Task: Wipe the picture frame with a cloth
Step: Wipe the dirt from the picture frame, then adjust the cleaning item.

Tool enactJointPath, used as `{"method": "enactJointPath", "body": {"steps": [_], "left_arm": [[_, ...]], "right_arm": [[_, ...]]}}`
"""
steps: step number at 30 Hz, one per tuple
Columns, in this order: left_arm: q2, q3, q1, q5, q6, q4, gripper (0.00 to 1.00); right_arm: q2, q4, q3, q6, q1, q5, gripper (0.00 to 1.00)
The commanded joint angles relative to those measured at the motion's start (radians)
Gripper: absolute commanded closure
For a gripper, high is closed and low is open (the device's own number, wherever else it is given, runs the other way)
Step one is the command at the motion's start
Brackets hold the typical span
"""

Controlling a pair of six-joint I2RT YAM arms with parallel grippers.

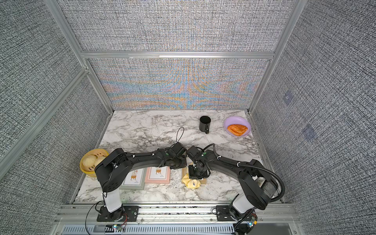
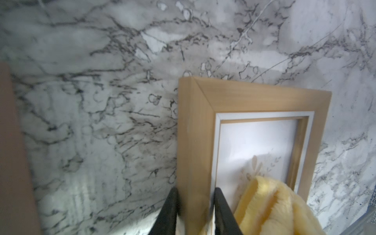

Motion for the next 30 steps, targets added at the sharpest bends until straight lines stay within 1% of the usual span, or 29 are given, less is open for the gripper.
{"method": "enactJointPath", "body": {"steps": [1,3,5,8,12,17,21,23,26,28,30], "left_arm": [[0.003,0.004,-0.001,-0.007,-0.014,-0.109,0.83],[-0.011,0.017,0.0,-0.01,-0.013,-0.133,0.69],[-0.032,0.028,0.0,-0.012,-0.012,-0.156,0.58],[-0.055,0.046,-0.001,-0.015,-0.006,-0.191,0.49],[-0.093,0.065,0.0,-0.024,-0.001,-0.231,0.41],[-0.15,0.089,0.001,-0.028,-0.009,-0.276,0.36],[-0.188,0.111,0.008,0.029,-0.024,-0.266,0.32],[-0.203,0.112,0.011,0.063,-0.034,-0.24,0.27],[-0.231,0.083,0.021,0.122,-0.068,-0.156,0.2],[-0.244,0.053,0.031,0.162,-0.087,-0.08,0.11],[-0.252,0.021,0.041,0.206,-0.101,-0.001,0.09]], "right_arm": [[-0.066,-0.106,-0.004,-0.045,-0.047,-0.027,1.0],[-0.114,-0.125,-0.01,-0.071,-0.107,-0.057,1.0],[-0.158,-0.135,-0.013,-0.106,-0.164,-0.099,1.0],[-0.19,-0.129,-0.019,-0.157,-0.235,-0.178,1.0],[-0.217,-0.081,-0.03,-0.197,-0.303,-0.305,0.96],[-0.238,-0.013,-0.036,-0.227,-0.369,-0.45,0.9],[-0.224,-0.003,-0.023,-0.266,-0.395,-0.526,0.84],[-0.21,0.002,-0.015,-0.276,-0.405,-0.556,0.82],[-0.198,0.026,-0.011,-0.27,-0.417,-0.596,0.8],[-0.192,0.049,-0.009,-0.26,-0.427,-0.624,0.78],[-0.189,0.064,-0.008,-0.253,-0.433,-0.643,0.77]]}}
